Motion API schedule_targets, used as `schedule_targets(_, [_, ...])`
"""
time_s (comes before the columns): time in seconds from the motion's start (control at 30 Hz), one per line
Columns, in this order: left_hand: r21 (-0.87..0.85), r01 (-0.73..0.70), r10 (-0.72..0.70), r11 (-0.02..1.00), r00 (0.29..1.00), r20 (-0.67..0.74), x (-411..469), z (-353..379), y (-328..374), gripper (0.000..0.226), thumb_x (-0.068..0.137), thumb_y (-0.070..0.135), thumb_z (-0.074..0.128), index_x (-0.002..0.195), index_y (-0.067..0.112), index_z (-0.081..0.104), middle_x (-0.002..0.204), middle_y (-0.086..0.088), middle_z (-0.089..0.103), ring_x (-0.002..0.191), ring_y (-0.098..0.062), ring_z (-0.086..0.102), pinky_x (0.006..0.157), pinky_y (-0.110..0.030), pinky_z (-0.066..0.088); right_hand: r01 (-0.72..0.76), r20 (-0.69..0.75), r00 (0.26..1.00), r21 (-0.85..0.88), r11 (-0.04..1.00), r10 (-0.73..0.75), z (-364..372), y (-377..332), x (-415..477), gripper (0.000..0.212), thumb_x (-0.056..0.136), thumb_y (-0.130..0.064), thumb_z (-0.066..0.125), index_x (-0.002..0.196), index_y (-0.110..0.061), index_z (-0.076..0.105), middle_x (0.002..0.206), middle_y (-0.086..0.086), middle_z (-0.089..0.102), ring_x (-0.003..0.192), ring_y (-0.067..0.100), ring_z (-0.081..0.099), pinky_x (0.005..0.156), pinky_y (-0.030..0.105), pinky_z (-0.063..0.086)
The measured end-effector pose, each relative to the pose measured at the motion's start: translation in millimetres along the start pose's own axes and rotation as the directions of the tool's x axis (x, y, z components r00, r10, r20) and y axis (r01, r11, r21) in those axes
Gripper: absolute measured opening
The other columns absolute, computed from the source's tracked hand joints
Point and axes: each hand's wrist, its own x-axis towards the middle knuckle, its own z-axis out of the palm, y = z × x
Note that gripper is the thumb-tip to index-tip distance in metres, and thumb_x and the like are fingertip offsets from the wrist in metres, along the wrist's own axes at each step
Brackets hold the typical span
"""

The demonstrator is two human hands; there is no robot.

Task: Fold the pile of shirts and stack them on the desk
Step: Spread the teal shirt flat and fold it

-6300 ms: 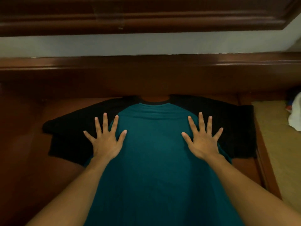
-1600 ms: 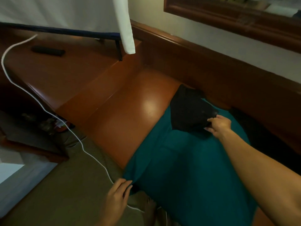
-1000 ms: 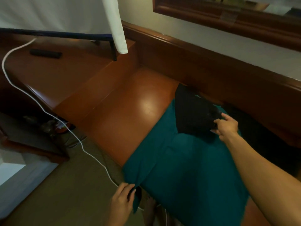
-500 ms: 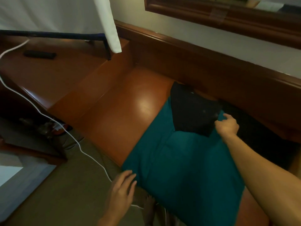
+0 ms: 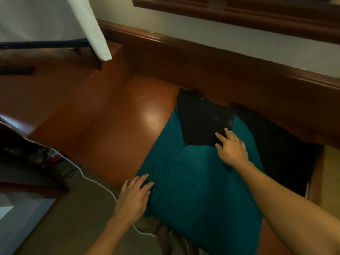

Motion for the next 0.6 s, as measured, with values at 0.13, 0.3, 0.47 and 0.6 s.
schedule_targets(0.13, [-0.039,0.017,-0.018,0.999,1.000,-0.022,27,-6,4,0.040,0.094,0.034,0.037,0.111,0.029,0.074,0.129,0.004,0.062,0.118,-0.020,0.058,0.096,-0.040,0.043,0.009,-0.056,0.998,0.176,0.984,0.001,-1,20,-11,0.054,0.103,-0.036,0.053,0.155,-0.031,0.038,0.167,0.003,0.023,0.154,0.022,0.017,0.124,0.046,0.022])
schedule_targets(0.3, [-0.093,-0.048,0.051,0.995,0.998,0.028,90,-17,18,0.048,0.099,0.038,0.033,0.132,0.026,0.065,0.151,0.004,0.049,0.137,-0.020,0.046,0.111,-0.045,0.037,-0.070,-0.105,0.989,0.270,0.960,0.102,-7,46,-32,0.053,0.102,-0.031,0.056,0.153,-0.028,0.042,0.162,0.003,0.034,0.150,0.023,0.027,0.122,0.041,0.025])
schedule_targets(0.47, [-0.069,-0.107,0.116,0.992,0.984,0.136,144,-25,35,0.031,0.103,0.025,0.049,0.130,0.026,0.066,0.141,0.005,0.055,0.129,-0.022,0.049,0.107,-0.042,0.038,-0.239,-0.073,0.962,0.247,0.939,0.264,-9,74,-58,0.051,0.101,-0.030,0.057,0.151,-0.027,0.045,0.163,-0.001,0.032,0.151,0.021,0.024,0.122,0.041,0.025])
schedule_targets(0.6, [-0.068,-0.203,0.209,0.977,0.973,0.101,185,-40,46,0.045,0.102,0.028,0.050,0.147,0.027,0.048,0.162,0.001,0.032,0.146,-0.022,0.033,0.117,-0.045,0.031,-0.299,-0.069,0.938,0.333,0.894,0.339,-8,81,-75,0.050,0.101,-0.027,0.057,0.150,-0.029,0.047,0.162,0.000,0.033,0.150,0.022,0.027,0.121,0.041,0.024])
